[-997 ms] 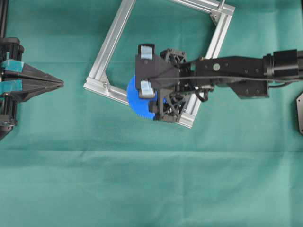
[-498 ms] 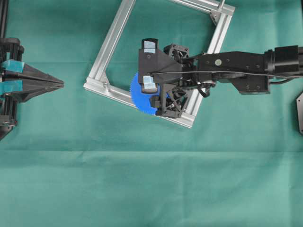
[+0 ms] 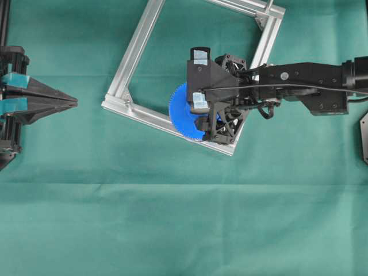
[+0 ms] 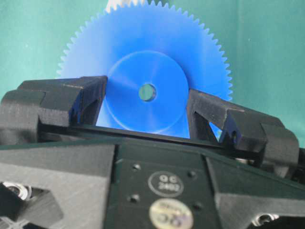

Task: Find the location of the shaft and insert the gear.
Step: 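Align the gear's center hole with the horizontal shaft on the frame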

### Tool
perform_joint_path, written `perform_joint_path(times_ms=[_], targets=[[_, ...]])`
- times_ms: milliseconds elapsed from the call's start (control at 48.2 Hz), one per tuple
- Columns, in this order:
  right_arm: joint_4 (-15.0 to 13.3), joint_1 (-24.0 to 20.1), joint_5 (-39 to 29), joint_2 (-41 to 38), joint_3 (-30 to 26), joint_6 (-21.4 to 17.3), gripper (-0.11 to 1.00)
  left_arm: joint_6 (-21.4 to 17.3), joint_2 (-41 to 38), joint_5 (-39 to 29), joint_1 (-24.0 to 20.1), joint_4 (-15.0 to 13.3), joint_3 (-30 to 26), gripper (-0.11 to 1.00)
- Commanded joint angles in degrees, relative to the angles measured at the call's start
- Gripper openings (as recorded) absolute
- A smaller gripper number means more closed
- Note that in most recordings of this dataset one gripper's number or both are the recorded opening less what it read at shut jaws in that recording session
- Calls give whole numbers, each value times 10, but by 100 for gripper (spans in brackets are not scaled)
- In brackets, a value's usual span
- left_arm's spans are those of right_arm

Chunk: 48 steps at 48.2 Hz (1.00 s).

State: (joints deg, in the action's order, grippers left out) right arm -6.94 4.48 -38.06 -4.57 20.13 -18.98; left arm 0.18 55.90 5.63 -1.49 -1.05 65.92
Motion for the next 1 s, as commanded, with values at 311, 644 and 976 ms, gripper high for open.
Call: perform_joint_path(times_ms=[311, 644, 976], targets=[[5, -47, 18, 13, -4, -1, 69, 1, -2, 3, -1, -1, -16, -1], [10, -67, 18, 12, -4, -15, 69, 1, -2, 3, -1, -1, -15, -1], [7, -67, 22, 7, -14, -13, 69, 1, -2, 3, -2, -1, -16, -1]])
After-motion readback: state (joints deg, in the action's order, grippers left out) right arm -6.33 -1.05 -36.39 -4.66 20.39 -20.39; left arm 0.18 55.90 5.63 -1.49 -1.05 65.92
